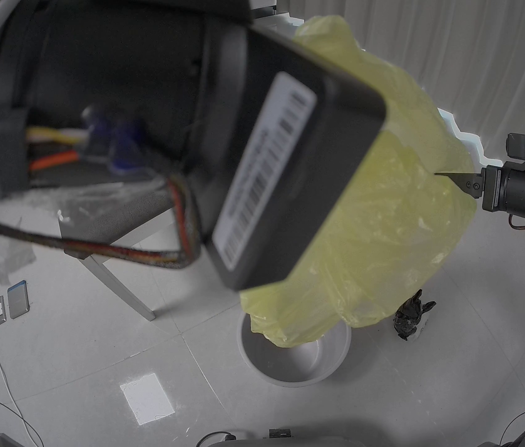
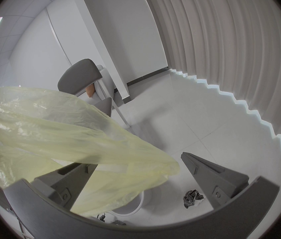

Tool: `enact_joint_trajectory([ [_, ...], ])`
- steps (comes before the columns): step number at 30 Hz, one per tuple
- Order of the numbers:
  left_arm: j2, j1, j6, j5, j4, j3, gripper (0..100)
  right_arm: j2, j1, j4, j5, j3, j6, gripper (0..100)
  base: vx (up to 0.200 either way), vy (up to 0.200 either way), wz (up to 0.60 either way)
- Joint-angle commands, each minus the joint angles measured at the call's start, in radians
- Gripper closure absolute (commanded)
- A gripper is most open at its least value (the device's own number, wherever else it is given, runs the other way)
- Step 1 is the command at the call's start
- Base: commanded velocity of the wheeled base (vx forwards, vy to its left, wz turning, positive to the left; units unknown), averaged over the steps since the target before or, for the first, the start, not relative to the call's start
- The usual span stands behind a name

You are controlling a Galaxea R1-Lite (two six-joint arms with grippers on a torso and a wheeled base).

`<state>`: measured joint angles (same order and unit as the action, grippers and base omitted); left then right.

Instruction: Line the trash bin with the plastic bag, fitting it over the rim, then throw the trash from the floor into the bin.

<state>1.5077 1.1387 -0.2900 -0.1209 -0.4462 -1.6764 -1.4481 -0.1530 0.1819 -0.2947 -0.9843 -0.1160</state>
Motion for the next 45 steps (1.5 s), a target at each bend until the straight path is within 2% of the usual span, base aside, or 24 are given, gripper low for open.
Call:
enact_joint_trajectory([
  [1, -0.006, 0.009, 0.000, 0.000, 0.000, -0.002, 100, -0.037, 0.003, 0.004, -0.001, -0.021, -0.001, 0, 0.000, 0.000, 0.00],
  [7, -0.007, 0.009, 0.002, 0.000, 0.001, -0.002, 100, -0.058, 0.013, 0.004, -0.032, -0.013, -0.001, 0, 0.000, 0.000, 0.00],
  [8, -0.007, 0.009, 0.002, -0.002, 0.001, -0.003, 100, -0.055, 0.013, 0.004, -0.037, -0.010, -0.001, 100, 0.000, 0.000, 0.00],
  [18, -0.012, -0.010, 0.003, -0.002, -0.008, -0.011, 100, -0.006, 0.009, -0.009, -0.032, 0.001, 0.002, 100, 0.000, 0.000, 0.00],
  [22, 0.025, -0.065, 0.022, -0.008, -0.003, -0.074, 100, 0.006, -0.019, -0.012, -0.023, 0.041, 0.001, 100, 0.000, 0.000, 0.00],
  [24, 0.042, -0.088, 0.071, -0.013, -0.003, -0.100, 100, 0.020, -0.039, -0.013, -0.021, 0.059, 0.001, 100, 0.000, 0.000, 0.00],
  [26, 0.051, -0.089, 0.163, -0.033, -0.003, -0.105, 100, 0.026, -0.060, -0.013, -0.020, 0.078, -0.001, 100, 0.000, 0.000, 0.00],
  [29, 0.059, -0.086, 0.315, -0.103, -0.005, -0.085, 100, 0.017, -0.102, -0.013, 0.023, 0.098, -0.001, 100, 0.000, 0.000, 0.00],
  [31, 0.054, -0.097, 0.417, -0.138, -0.008, -0.045, 100, 0.009, -0.126, -0.012, 0.066, 0.104, -0.007, 100, 0.000, 0.000, 0.00],
  [32, 0.054, -0.100, 0.434, -0.143, -0.009, -0.036, 100, 0.006, -0.129, -0.012, 0.074, 0.105, -0.008, 100, 0.000, 0.000, 0.00],
  [34, 0.014, -0.148, 0.571, -0.155, -0.011, 0.078, 100, -0.018, -0.161, -0.009, 0.118, 0.121, -0.028, 100, 0.000, 0.000, 0.00],
  [35, -0.009, -0.162, 0.603, -0.155, -0.011, 0.132, 100, -0.023, -0.168, -0.009, 0.129, 0.128, -0.033, 100, 0.000, 0.000, 0.00],
  [39, -0.092, -0.260, 0.654, -0.128, 0.000, 0.317, 100, -0.029, -0.178, -0.009, 0.131, 0.148, -0.036, 100, 0.000, 0.000, 0.00],
  [40, -0.092, -0.260, 0.654, -0.128, 0.000, 0.317, 100, -0.029, -0.178, -0.009, 0.131, 0.148, -0.036, 100, 0.000, 0.000, 0.00],
  [41, -0.132, -0.321, 0.683, -0.049, 0.020, 0.403, 100, -0.035, -0.192, -0.009, 0.132, 0.156, -0.037, 100, 0.000, 0.000, 0.00],
  [42, -0.149, -0.340, 0.695, -0.008, 0.035, 0.437, 100, -0.038, -0.203, -0.009, 0.134, 0.159, -0.039, 100, 0.000, 0.000, 0.00],
  [43, -0.165, -0.356, 0.706, 0.027, 0.055, 0.471, 100, -0.041, -0.212, -0.012, 0.137, 0.162, -0.045, 100, 0.000, 0.000, 0.00],
  [45, -0.181, -0.367, 0.720, 0.050, 0.083, 0.523, 100, -0.048, -0.221, -0.012, 0.140, 0.171, -0.053, 100, 0.000, 0.000, 0.00],
])
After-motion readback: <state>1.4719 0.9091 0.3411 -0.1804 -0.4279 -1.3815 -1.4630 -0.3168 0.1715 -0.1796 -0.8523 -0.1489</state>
